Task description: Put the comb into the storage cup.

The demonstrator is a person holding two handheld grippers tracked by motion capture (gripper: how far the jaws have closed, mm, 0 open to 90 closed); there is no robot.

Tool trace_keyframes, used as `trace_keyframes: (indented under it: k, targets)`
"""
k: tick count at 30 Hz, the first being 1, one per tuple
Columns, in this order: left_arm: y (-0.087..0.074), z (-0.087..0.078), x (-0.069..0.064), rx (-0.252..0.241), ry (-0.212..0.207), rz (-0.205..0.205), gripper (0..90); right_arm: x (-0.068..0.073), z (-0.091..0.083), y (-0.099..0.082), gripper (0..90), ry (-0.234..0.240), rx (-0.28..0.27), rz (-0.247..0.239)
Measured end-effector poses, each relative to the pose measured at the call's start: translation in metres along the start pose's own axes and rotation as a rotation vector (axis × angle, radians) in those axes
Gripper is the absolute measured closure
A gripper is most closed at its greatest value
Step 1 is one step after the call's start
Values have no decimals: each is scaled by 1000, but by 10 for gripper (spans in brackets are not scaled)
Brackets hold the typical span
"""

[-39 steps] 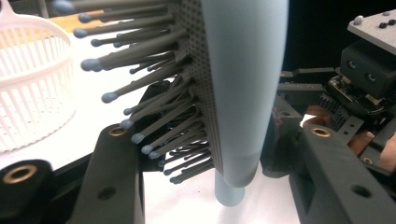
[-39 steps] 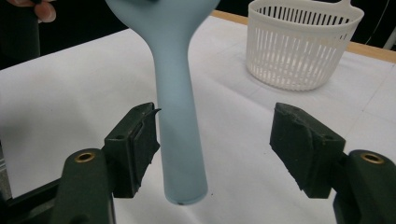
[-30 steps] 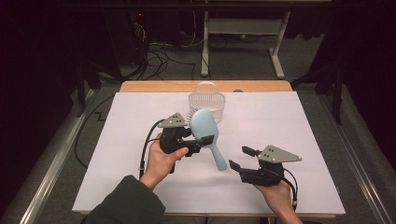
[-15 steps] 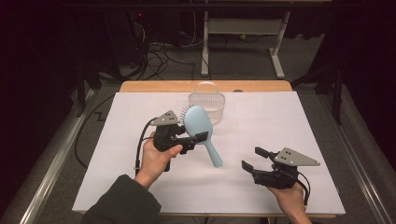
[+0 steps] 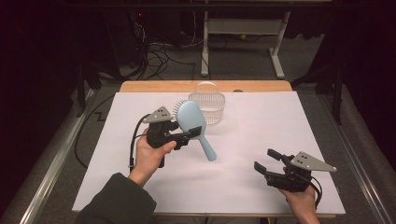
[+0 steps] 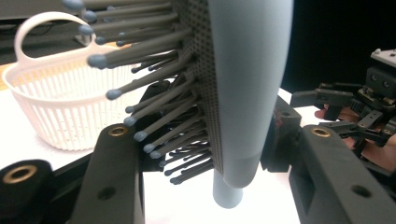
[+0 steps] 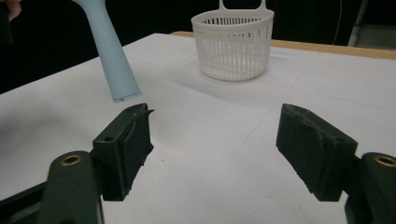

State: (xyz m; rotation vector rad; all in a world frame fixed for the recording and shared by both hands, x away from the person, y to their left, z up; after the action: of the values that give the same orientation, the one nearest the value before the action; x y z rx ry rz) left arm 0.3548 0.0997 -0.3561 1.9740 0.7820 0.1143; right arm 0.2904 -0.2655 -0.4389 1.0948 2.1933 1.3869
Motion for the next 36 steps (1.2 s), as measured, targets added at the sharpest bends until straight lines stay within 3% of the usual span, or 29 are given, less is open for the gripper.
trace_keyframes:
  k: [16, 24, 36]
  targets:
    - [8, -4, 13, 1, 39, -14, 528, -9, -16, -19, 274, -52, -7, 23]
    - [12, -2, 15, -8, 34, -22, 528, -12, -20, -27, 281, -75, 6, 13]
    - [23, 2, 20, -9, 40, -19, 528, -16, -23, -28, 281, -90, -21, 43]
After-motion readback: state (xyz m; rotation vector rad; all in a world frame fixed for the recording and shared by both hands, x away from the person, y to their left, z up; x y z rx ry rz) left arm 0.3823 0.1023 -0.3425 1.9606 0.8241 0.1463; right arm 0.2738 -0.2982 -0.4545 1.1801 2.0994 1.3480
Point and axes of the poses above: each handheld gripper's, and its own axes: z roughly forward along the jaws, y roughly out of its top, x roughly to its left, the point moved 2 cm from there along z, roughly forward along the jaws, and after that the axes turned 10 degrees about x, right-handed, at the moved point
